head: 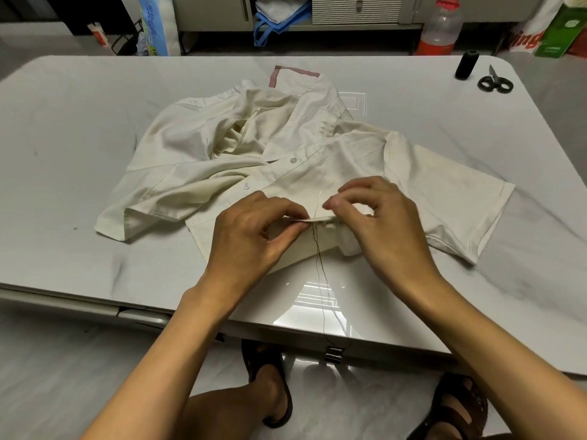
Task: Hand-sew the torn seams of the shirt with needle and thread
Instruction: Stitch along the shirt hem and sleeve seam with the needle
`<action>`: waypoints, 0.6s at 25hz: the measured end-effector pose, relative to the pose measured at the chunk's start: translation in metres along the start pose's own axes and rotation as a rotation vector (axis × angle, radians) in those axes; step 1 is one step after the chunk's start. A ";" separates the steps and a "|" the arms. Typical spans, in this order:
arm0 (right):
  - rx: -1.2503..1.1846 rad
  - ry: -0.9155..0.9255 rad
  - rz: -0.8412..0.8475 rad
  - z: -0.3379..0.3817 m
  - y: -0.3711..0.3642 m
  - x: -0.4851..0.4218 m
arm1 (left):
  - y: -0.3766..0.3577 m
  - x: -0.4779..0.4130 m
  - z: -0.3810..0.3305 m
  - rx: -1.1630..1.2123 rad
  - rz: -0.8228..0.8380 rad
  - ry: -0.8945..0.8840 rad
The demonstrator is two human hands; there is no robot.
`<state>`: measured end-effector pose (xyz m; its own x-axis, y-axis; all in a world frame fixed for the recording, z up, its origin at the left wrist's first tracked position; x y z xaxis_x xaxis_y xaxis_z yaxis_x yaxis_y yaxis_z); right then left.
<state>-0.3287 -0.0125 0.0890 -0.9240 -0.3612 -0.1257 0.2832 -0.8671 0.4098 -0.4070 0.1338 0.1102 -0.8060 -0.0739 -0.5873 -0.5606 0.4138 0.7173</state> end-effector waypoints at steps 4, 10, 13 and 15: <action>-0.162 -0.126 0.135 -0.011 -0.020 0.000 | -0.002 0.000 0.001 -0.005 0.007 -0.017; -0.426 -0.188 0.005 -0.016 -0.009 -0.003 | -0.002 -0.001 -0.002 0.027 0.017 -0.012; -0.697 -0.250 -0.081 -0.020 -0.002 -0.004 | -0.001 -0.001 0.001 0.062 0.021 0.013; -0.827 -0.305 -0.072 -0.020 -0.007 -0.001 | -0.004 0.000 0.003 0.095 0.041 0.029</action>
<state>-0.3241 -0.0130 0.0687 -0.9417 -0.2910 0.1691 0.2076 -0.8976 -0.3890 -0.4042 0.1350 0.1062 -0.8336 -0.0806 -0.5465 -0.5079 0.5008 0.7009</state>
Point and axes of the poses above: each hand's wrist, its own x-axis away from the middle knuckle, its own y-axis out of the back of the hand, z = x × y, the point moved 10 cm from there along -x, towards the middle knuckle, and after that the axes turned 7 degrees about -x, right-handed, at the moved point
